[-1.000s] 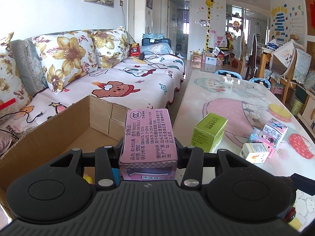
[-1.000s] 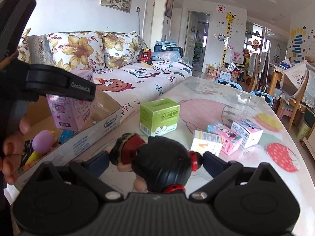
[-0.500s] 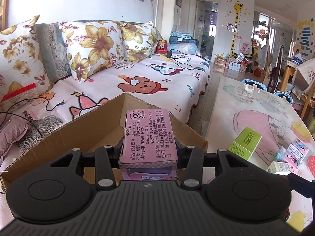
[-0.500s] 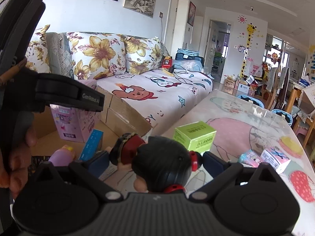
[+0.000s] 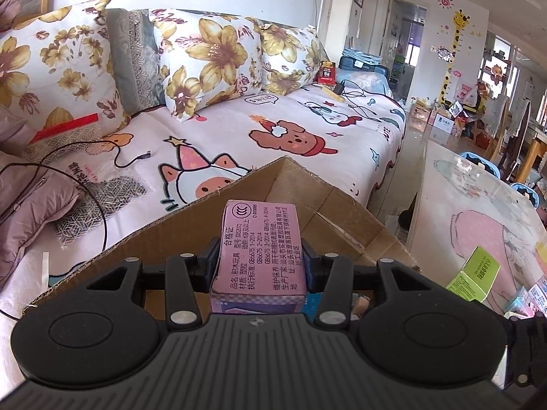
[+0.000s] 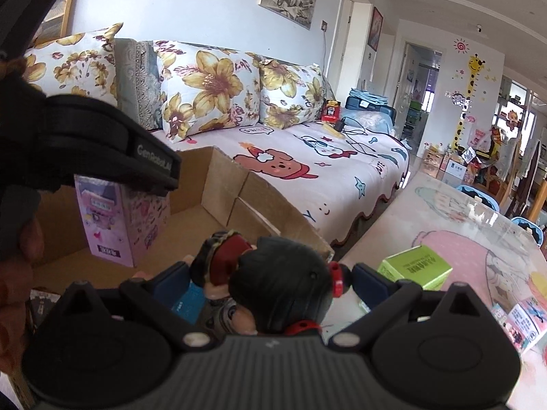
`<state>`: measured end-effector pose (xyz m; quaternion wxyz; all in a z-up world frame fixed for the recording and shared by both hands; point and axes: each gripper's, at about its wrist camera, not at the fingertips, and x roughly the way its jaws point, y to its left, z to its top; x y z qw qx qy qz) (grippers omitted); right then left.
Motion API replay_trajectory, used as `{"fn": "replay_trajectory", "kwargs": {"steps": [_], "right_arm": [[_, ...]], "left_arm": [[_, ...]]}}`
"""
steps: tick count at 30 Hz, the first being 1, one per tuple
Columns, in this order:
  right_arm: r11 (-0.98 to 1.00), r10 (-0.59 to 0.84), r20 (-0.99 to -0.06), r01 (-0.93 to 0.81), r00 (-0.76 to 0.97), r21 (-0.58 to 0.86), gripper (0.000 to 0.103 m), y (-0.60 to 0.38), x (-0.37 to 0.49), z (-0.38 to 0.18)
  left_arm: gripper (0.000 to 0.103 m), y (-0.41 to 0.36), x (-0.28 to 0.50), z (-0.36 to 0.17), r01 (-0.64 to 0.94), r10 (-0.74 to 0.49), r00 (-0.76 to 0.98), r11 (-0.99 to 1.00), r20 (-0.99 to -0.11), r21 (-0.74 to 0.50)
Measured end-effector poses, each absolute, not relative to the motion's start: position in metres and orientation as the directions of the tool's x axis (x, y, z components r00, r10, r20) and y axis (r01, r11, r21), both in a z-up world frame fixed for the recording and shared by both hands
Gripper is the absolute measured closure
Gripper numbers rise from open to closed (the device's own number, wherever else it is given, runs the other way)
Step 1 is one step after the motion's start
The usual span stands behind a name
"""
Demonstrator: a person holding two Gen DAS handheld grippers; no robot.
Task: Organize rigid objects
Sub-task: 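Open the left gripper to drop the pink box while the right gripper releases the doll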
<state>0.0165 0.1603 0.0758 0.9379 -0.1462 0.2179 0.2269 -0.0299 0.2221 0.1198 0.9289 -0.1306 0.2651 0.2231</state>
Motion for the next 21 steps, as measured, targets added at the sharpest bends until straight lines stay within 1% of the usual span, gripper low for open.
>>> {"fn": "replay_trajectory", "kwargs": {"steps": [2, 5, 7, 9, 10, 12, 15, 19, 21], "right_arm": [[0.841, 0.373, -0.482, -0.509, 0.793, -0.186, 0.003, 0.168, 0.018, 0.073], [0.801, 0.410, -0.516, -0.567, 0.752, -0.190, 0.003, 0.180, 0.020, 0.066], [0.778, 0.417, -0.520, -0.589, 0.745, -0.219, 0.003, 0.186, 0.015, 0.062], [0.764, 0.414, -0.503, -0.590, 0.759, -0.262, 0.001, 0.189, 0.008, 0.061], [0.763, 0.410, -0.496, -0.586, 0.766, -0.274, 0.001, 0.189, 0.005, 0.061], [0.768, 0.409, -0.493, -0.581, 0.768, -0.269, 0.001, 0.186, 0.001, 0.063], [0.793, 0.396, -0.475, -0.553, 0.786, -0.253, 0.001, 0.176, -0.002, 0.069], [0.839, 0.373, -0.454, -0.503, 0.809, -0.207, 0.001, 0.157, -0.007, 0.076], [0.859, 0.353, -0.447, -0.475, 0.822, -0.194, 0.001, 0.149, -0.009, 0.078]], "left_arm": [[0.048, 0.222, -0.029, 0.121, -0.492, 0.355, 0.756, 0.862, -0.550, -0.121], [0.047, 0.222, -0.029, 0.122, -0.501, 0.365, 0.751, 0.857, -0.550, -0.117], [0.043, 0.225, -0.027, 0.122, -0.507, 0.368, 0.748, 0.854, -0.552, -0.117], [0.035, 0.227, -0.025, 0.121, -0.512, 0.372, 0.745, 0.851, -0.553, -0.118], [0.033, 0.228, -0.024, 0.121, -0.513, 0.373, 0.746, 0.850, -0.552, -0.118], [0.022, 0.227, -0.024, 0.122, -0.511, 0.375, 0.747, 0.852, -0.548, -0.115], [0.015, 0.225, -0.024, 0.123, -0.505, 0.375, 0.751, 0.856, -0.544, -0.107], [0.011, 0.225, -0.021, 0.120, -0.492, 0.366, 0.751, 0.865, -0.550, -0.097], [0.007, 0.225, -0.019, 0.119, -0.484, 0.360, 0.752, 0.871, -0.553, -0.091]]}}
